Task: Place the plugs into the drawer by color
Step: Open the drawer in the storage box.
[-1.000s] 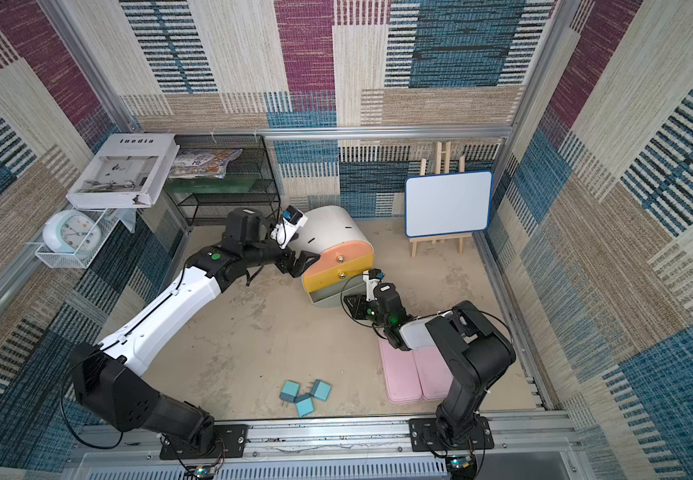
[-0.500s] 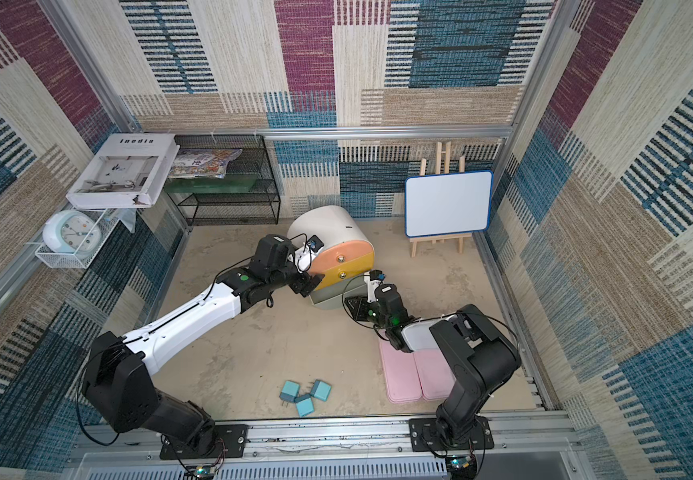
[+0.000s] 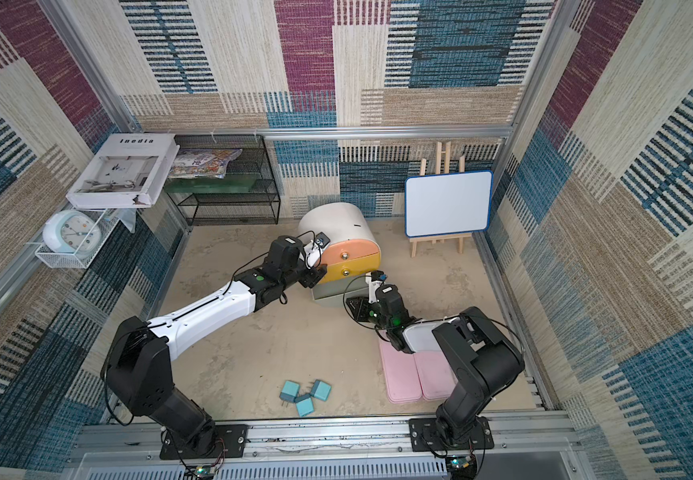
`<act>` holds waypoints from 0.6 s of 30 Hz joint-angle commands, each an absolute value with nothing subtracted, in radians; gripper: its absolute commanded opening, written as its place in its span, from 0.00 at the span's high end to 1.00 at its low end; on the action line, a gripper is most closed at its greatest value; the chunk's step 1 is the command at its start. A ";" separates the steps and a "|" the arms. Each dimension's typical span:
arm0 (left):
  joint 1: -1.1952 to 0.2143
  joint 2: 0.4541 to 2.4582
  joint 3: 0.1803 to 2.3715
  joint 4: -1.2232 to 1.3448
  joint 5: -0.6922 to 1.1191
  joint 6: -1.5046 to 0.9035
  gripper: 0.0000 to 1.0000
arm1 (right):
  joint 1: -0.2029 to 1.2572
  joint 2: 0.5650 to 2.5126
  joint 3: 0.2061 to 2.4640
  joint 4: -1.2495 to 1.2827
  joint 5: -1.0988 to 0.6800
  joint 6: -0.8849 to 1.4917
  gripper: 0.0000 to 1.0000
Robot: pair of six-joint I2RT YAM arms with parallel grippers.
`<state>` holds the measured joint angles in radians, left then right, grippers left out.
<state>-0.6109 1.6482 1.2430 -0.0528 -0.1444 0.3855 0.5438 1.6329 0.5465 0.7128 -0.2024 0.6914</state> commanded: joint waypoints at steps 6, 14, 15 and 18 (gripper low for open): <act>-0.612 1.680 1.269 -0.129 -0.161 0.355 0.20 | 0.579 1.582 0.510 0.758 -0.173 0.691 0.76; -0.612 1.673 1.282 -0.141 -0.147 0.332 0.19 | 0.598 1.577 0.509 0.727 -0.146 0.684 0.74; -0.612 1.669 1.283 -0.143 -0.143 0.327 0.19 | 0.598 1.578 0.512 0.720 -0.144 0.677 0.73; -0.612 1.657 1.289 -0.158 -0.131 0.308 0.18 | 0.598 1.565 0.521 0.690 -0.131 0.652 0.66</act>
<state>-0.6121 1.6676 1.2819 -0.1127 -0.1585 0.3378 0.5949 1.5806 0.5087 0.6846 -0.1322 0.6922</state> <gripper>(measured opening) 0.820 0.317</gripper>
